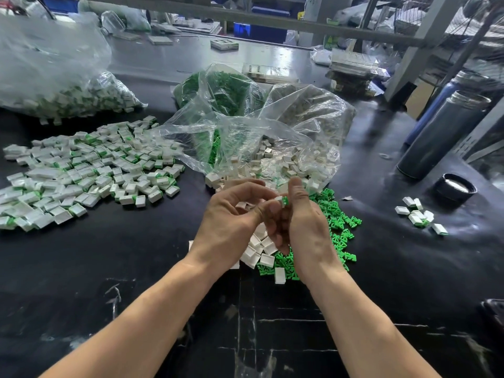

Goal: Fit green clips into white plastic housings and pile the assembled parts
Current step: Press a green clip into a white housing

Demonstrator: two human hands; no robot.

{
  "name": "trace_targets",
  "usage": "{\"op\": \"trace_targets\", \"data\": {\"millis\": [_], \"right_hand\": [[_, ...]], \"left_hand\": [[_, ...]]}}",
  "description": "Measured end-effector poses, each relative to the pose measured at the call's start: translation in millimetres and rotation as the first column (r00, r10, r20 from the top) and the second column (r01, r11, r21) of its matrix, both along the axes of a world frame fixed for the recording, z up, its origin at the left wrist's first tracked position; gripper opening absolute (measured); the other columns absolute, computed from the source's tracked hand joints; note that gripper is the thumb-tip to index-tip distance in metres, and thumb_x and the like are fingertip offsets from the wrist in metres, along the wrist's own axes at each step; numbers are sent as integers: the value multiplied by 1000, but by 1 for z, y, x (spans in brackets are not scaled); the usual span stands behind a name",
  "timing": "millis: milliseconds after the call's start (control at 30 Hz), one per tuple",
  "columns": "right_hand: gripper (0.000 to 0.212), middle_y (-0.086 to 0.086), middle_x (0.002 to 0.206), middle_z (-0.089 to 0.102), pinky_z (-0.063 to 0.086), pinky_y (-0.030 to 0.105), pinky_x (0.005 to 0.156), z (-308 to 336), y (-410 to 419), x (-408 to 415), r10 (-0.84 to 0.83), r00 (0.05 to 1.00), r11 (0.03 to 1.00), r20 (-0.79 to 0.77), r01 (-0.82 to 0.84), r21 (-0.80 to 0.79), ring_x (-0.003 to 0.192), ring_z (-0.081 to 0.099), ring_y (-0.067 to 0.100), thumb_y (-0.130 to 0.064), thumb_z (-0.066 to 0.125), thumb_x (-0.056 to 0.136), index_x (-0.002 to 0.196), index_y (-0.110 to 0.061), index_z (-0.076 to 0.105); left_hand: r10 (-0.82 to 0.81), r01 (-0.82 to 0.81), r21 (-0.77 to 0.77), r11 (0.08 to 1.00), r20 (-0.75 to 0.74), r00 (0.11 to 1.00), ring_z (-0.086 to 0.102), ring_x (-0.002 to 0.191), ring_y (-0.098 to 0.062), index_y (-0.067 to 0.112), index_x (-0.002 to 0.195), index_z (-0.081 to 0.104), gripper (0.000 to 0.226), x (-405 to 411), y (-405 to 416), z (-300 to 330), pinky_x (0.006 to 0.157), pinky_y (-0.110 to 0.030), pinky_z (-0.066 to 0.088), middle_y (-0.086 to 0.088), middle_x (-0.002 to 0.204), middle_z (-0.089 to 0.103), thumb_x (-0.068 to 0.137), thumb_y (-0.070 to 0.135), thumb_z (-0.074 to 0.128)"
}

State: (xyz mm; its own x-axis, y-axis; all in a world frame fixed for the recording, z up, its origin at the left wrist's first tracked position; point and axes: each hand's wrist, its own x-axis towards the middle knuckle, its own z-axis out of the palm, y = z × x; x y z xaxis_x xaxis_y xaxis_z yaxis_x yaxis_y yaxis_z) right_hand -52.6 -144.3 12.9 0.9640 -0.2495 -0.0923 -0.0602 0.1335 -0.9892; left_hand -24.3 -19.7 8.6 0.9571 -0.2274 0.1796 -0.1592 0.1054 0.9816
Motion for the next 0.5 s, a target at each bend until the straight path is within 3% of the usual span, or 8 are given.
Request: {"op": "trace_targets", "data": {"millis": [133,167,233,300,333,367,433,500], "right_hand": [[67,0,52,48,31,16,37,-6,1,4,-8,1000,1000,2,8,13,41,40,10,-47,36,110,82,6,67],[65,-2,54,56,35,17,38,-8,1,6,-2,1000,1000,12,2,3,43,47,10,-47,36,111,80,-1,70],[62,1,82,78,57,25,60,-13,1,8,23,1000,997,21,-21,-74,71,74,13,-53,33,110,95,-13,78],[62,4,103,80,60,42,89,-17,0,10,31,999,988,10,-29,-151,99,76,20,-60,32,105,108,-21,79],[60,0,100,80,60,41,88,-19,1,11,36,999,988,14,-33,-153,97,76,16,-61,32,103,107,-24,79],[57,-8,88,79,61,33,77,-19,1,11,40,999,988,26,-36,-148,85,75,7,-60,32,104,100,-29,80],[58,-17,59,64,46,15,50,-15,2,9,30,998,988,49,-22,-153,54,60,-2,-59,32,104,79,-35,78],[59,-13,50,52,35,16,41,-15,2,9,31,996,991,87,-19,-136,44,45,1,-59,32,103,73,-33,76]], "left_hand": [[-2,2,18,1000,10,1000,68,100,-7,11,89,78,8,-1,-3,-2,83,-23,58,-4,121,67,81,11,81],[-9,9,30,1000,16,1000,69,101,-9,11,90,78,8,-1,-4,-3,83,-26,59,-2,120,68,82,10,81],[-21,19,76,997,27,999,71,101,-15,14,91,77,8,-2,-4,-4,82,-31,62,2,120,69,84,12,80],[-26,23,104,994,35,999,73,95,-16,18,90,77,7,-1,-3,-4,77,-31,62,6,116,70,85,15,80],[-26,22,102,994,36,999,73,92,-16,20,89,77,7,-1,-3,-5,76,-29,62,7,113,71,85,15,80],[-25,21,94,995,34,999,74,92,-17,21,89,77,8,-1,-2,-5,76,-29,61,6,111,72,86,15,80],[-30,28,59,998,26,999,74,94,-18,24,89,75,11,0,-2,-5,81,-31,62,3,108,73,86,14,79],[-37,37,34,999,23,999,74,94,-16,23,92,74,12,0,-1,-5,83,-33,62,2,107,75,87,12,78]]}}
